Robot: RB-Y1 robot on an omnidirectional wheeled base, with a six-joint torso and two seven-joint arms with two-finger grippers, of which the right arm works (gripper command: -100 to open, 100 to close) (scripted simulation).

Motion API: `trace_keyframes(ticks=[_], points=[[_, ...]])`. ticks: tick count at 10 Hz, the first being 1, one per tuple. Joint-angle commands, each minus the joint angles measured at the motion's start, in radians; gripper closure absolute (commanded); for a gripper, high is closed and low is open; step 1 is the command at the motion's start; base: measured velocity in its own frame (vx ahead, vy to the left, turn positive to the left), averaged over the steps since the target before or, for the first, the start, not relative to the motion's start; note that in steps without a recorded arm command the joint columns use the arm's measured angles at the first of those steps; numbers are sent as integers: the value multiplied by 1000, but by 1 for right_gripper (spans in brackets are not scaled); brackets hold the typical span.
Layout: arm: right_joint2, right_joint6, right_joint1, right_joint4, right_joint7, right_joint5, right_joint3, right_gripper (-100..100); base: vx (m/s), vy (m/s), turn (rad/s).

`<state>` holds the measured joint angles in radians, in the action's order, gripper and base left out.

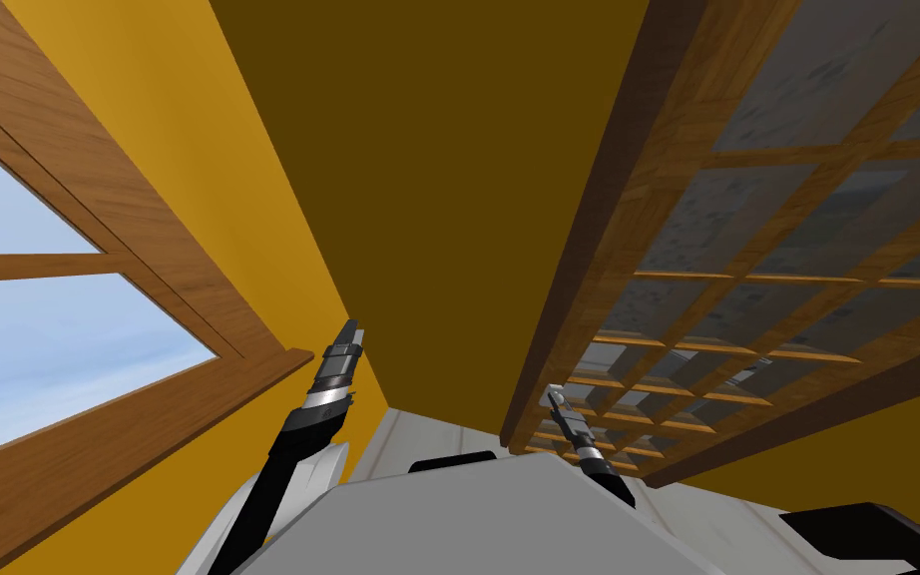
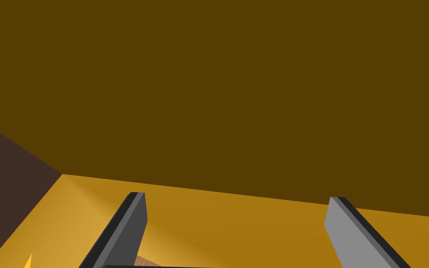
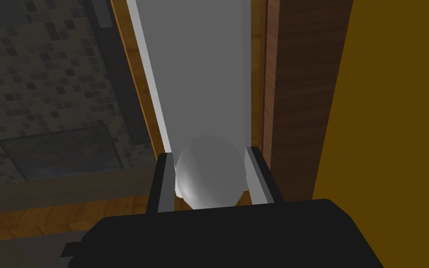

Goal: Pull the door open

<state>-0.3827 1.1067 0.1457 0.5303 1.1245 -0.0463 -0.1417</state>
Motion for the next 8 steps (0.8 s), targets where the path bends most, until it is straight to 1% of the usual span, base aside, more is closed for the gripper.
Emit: trace_keyframes(ticks=[1,7,8], points=[[0,0,-1,3,-36,-4,2,100,-18,-11,17],[3,-11,-5,11,-195,-23,16,100,-27,-13,21],[3,-11,-5,11,-205,-23,16,100,-26,-9,13]])
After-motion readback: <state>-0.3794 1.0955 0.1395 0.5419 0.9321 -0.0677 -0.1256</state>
